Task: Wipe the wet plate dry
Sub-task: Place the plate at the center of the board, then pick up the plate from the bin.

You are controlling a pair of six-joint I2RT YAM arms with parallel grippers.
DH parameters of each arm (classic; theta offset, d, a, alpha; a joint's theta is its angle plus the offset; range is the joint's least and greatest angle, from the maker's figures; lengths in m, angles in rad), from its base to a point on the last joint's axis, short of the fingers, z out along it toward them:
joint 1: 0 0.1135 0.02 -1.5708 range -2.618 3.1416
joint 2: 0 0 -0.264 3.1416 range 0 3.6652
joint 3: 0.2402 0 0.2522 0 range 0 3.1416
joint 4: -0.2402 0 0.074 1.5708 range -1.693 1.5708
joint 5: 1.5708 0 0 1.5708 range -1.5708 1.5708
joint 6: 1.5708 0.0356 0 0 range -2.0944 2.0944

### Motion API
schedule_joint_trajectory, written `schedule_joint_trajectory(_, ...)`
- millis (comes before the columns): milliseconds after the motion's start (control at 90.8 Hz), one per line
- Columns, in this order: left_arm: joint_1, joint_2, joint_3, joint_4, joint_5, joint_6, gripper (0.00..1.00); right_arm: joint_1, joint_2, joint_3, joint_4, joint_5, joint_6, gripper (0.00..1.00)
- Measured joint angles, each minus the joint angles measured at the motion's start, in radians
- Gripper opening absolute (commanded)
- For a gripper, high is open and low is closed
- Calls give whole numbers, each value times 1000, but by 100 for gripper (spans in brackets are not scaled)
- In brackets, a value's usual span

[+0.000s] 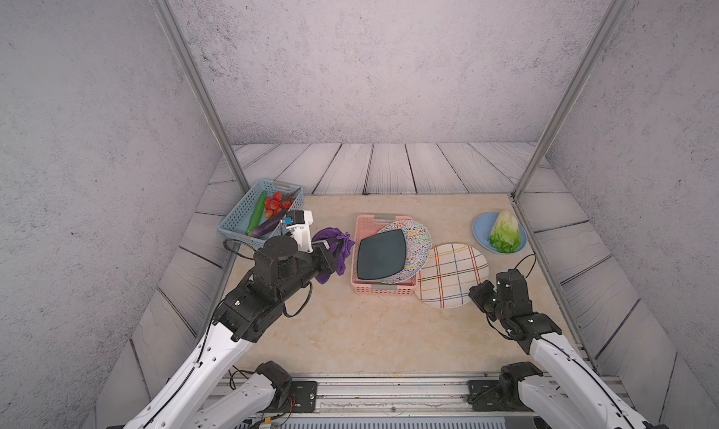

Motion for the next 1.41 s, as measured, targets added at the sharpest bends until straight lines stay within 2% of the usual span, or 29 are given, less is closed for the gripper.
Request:
schedule_joint_trajectory(55, 2, 0, -5, 0, -8, -8, 0, -1, 23, -3, 13, -1, 2, 12)
schedule_joint_trajectory(187, 14, 5, -28, 0, -21, -29, 0, 0, 92, -4, 2, 3, -27, 27)
schedule_joint_trajectory(198, 15, 5, -30, -2, -23, -31, 0, 0, 98, -5, -4, 5, -23, 32)
schedule_joint_trajectory(220, 18, 6, -34, -4, -26, -36, 0, 0, 113, -6, -21, 4, -40, 35)
schedule_joint_trajectory(363, 55, 15, -66, -39, -55, -63, 0, 1, 160, -5, -146, 16, -90, 69)
schedule_joint_trajectory(418, 85, 19, -79, -55, -61, -70, 0, 4, 143, 25, -202, 36, -111, 74)
schedule_joint_trajectory(495, 126, 32, -93, -76, -67, -71, 0, 5, 95, 89, -281, 72, -134, 71)
schedule_joint_trajectory(583, 160, 53, -107, -103, -85, -53, 0, 5, 19, 179, -330, 76, -190, 56)
schedule_joint_trajectory(649, 174, 76, -111, -124, -105, -28, 0, 4, -27, 251, -328, 19, -231, 45)
schedule_joint_trajectory(705, 183, 101, -112, -134, -117, -3, 0, 7, -31, 306, -315, -59, -248, 40)
schedule_joint_trajectory(804, 200, 161, -112, -145, -124, 38, 0, 60, 29, 422, -313, -157, -248, 42)
schedule_joint_trajectory(947, 212, 271, -117, -127, -103, 76, 0, 259, 194, 565, -314, -135, -248, 50)
schedule_joint_trajectory(1024, 212, 326, -126, -102, -73, 87, 0, 325, 288, 611, -309, -128, -242, 53)
schedule_joint_trajectory(1200, 212, 430, -129, -53, 3, 105, 0, 337, 494, 687, -274, -103, -237, 54)
schedule_joint_trajectory(1409, 212, 510, -131, 16, 73, 109, 0, 337, 689, 777, -240, -102, -249, 49)
